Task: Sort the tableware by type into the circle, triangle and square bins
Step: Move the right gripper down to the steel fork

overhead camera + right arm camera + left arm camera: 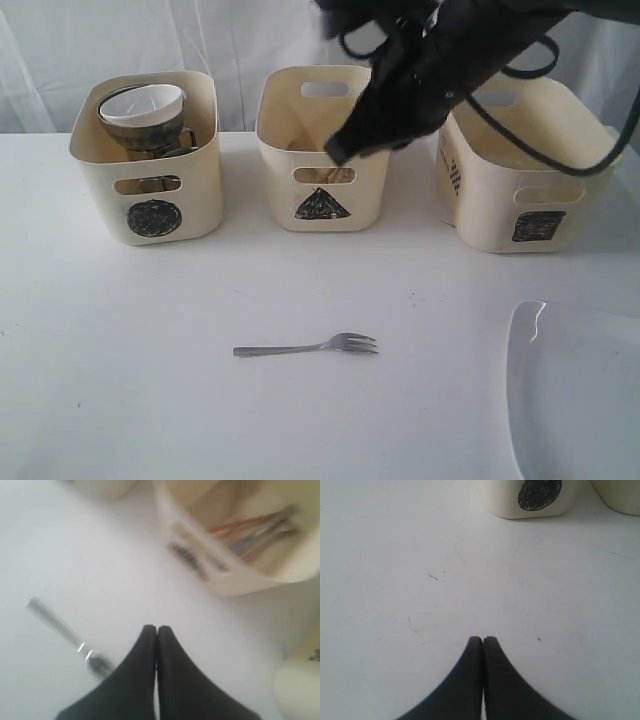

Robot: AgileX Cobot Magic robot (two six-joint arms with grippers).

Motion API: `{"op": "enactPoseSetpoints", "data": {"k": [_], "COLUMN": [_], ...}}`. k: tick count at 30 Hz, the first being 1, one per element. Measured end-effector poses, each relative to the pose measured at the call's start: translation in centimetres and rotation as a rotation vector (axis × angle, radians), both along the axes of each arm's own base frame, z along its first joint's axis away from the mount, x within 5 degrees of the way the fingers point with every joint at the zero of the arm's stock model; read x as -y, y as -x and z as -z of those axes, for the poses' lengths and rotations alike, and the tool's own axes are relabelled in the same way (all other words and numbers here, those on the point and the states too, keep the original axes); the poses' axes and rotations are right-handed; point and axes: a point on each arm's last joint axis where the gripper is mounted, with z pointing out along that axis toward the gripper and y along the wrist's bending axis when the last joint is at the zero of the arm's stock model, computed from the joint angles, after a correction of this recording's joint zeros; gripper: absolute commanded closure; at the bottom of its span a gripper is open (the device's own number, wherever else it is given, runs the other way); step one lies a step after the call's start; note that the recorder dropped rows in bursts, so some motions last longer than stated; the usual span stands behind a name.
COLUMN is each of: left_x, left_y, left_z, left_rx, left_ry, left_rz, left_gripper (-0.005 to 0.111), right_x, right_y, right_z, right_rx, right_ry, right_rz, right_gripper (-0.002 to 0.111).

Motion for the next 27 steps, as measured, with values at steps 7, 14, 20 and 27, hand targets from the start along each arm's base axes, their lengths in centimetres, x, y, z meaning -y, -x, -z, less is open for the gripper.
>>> {"op": "enactPoseSetpoints", "data": {"k": [7, 14, 20, 27], "left_x": [0.0, 0.0, 0.0, 0.0], "left_y": [0.0, 0.0, 0.0, 0.0], "left_z": [0.0, 0.0, 0.0, 0.0], "left_rx": [0.000, 0.000, 0.000, 0.000], "left_ry": [0.000, 0.000, 0.000, 0.000], "left_rz": [0.000, 0.000, 0.000, 0.000], "left_gripper": [0.107, 0.107, 0.107, 0.107], "right_x": [-4.1, -8.7, -8.7, -8.0], "right_y": [2.5, 3.1, 0.3, -0.2], "right_z": [4.2, 10.7, 15.6, 16.8], "right_rx": [-0.295, -0.361, -0.270, -0.283], "right_ry": [0.102, 0.233, 0.394, 0.494], "right_rz": [-0.333, -0.704, -0.651, -0.607], "right_gripper": [0.097, 0.052, 0.051, 0.051]}}
